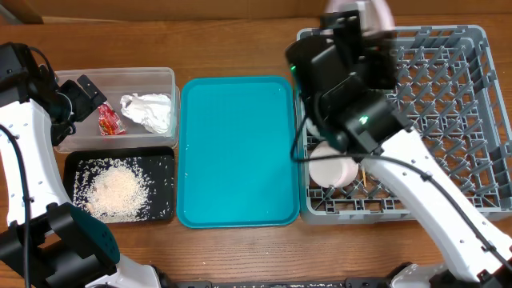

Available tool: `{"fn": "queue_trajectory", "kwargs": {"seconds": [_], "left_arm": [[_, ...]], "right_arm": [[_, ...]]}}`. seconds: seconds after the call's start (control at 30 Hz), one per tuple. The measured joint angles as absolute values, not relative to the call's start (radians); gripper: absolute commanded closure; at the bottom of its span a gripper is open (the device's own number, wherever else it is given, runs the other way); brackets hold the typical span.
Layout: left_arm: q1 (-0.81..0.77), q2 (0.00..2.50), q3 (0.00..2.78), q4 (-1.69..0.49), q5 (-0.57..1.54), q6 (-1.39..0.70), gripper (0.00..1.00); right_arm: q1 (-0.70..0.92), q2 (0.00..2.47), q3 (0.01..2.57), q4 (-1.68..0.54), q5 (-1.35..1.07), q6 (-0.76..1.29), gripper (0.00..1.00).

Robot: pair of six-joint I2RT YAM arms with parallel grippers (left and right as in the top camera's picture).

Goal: Sort waste into correct bins and load items into the dishwasher
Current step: 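Lift the plate and carry it over the rack, then stand the plate upright in the rack's back slots and release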

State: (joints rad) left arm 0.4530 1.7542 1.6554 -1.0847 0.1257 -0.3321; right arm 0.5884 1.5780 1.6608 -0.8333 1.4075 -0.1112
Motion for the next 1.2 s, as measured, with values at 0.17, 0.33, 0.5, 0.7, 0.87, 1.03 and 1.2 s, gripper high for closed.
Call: {"fn": "queue_trajectory", "kwargs": {"seconds": [0.17, 0.33, 0.5, 0.7, 0.87, 1.03, 1.2], "left_arm": [[0.453, 1.754, 1.655, -1.085, 0.126, -0.332, 0.0], [0.453, 1.754, 1.655, -1.085, 0.126, -0.332, 0.0], [0.453, 1.754, 1.655, -1.085, 0.126, -0.332, 0.01], [0.453, 1.754, 1.655, -1.085, 0.126, -0.332, 0.0], [0.453, 1.754, 1.655, -1.085, 0.126, -0.332, 0.0], [0.453, 1.754, 1.655, -1.085, 0.126, -0.332, 0.0], [0.453, 1.754, 1.655, -1.085, 0.126, -0.332, 0.0]], "right_arm": [[0.468, 1.579, 1.626, -0.948, 1.464, -0.009, 0.96], [0.361, 1.58, 1.562, -1.015, 1.344, 0.09, 0.96], [0.308, 1.58, 1.489, -1.02, 1.245, 0.139, 0.96], [0.282, 1.581, 1.404, -0.978, 1.132, 0.163, 0.96], [0.282, 1.581, 1.357, -0.92, 1.077, 0.166, 0.96], [0.282, 1.581, 1.342, -0.883, 1.058, 0.168, 0.96], [0.282, 1.581, 1.335, -0.773, 1.083, 0.092, 0.96]]}}
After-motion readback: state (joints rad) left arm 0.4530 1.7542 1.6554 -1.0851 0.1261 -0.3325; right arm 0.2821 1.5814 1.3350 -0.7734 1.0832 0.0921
